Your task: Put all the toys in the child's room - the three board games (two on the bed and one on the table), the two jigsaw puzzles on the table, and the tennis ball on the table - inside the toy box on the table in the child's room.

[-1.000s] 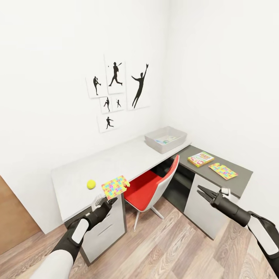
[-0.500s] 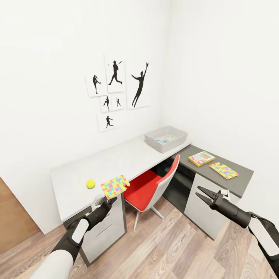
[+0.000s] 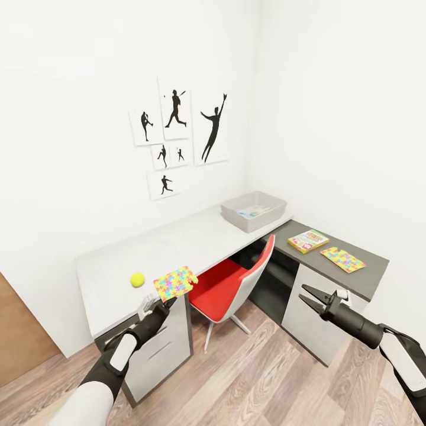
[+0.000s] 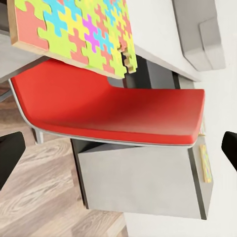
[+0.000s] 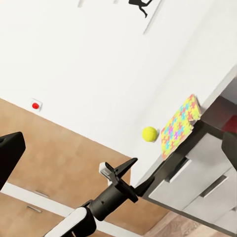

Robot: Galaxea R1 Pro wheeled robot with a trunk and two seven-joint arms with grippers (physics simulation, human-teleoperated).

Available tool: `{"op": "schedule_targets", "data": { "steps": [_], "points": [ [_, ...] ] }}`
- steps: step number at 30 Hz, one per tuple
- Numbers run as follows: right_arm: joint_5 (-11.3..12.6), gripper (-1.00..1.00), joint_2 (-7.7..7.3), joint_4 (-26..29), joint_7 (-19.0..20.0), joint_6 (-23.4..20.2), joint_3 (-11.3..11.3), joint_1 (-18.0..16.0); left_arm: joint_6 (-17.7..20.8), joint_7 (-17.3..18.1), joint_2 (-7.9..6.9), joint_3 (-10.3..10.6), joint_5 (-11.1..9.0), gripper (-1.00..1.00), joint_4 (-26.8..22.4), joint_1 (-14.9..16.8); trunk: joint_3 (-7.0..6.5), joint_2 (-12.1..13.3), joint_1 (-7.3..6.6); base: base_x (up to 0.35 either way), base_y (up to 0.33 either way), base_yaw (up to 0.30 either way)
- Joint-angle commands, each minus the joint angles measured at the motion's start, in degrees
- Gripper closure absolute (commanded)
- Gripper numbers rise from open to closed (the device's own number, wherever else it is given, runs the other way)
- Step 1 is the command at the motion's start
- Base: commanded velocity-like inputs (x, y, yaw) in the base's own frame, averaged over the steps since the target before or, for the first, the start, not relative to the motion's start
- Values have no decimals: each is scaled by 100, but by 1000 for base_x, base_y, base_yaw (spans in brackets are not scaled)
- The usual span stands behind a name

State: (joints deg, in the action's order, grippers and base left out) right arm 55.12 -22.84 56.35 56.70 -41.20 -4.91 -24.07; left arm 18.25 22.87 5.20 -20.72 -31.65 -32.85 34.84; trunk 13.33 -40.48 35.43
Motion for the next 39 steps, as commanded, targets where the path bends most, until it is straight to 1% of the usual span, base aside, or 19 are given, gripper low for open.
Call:
{"op": "schedule_targets", "data": {
  "steps": [1,6,11,39],
  "points": [
    [25,-100,-2,-1,1,-36,-1,-3,45,22,10,-37,-69,-100,-2,6,27,-49,24,0,0,0],
    [25,-100,-2,-12,-1,-35,-1,-3,27,36,15,-27,-224,-100,-2,6,117,-250,134,0,0,0],
    [25,-100,-2,-29,-1,-32,-1,-2,9,36,22,-21,-314,-100,-2,6,207,-450,244,0,0,0],
    [25,-100,-2,-38,-1,-28,-1,-1,0,-8,40,-1,-346,-100,-2,6,709,-1573,859,0,0,0]
  ]
}}
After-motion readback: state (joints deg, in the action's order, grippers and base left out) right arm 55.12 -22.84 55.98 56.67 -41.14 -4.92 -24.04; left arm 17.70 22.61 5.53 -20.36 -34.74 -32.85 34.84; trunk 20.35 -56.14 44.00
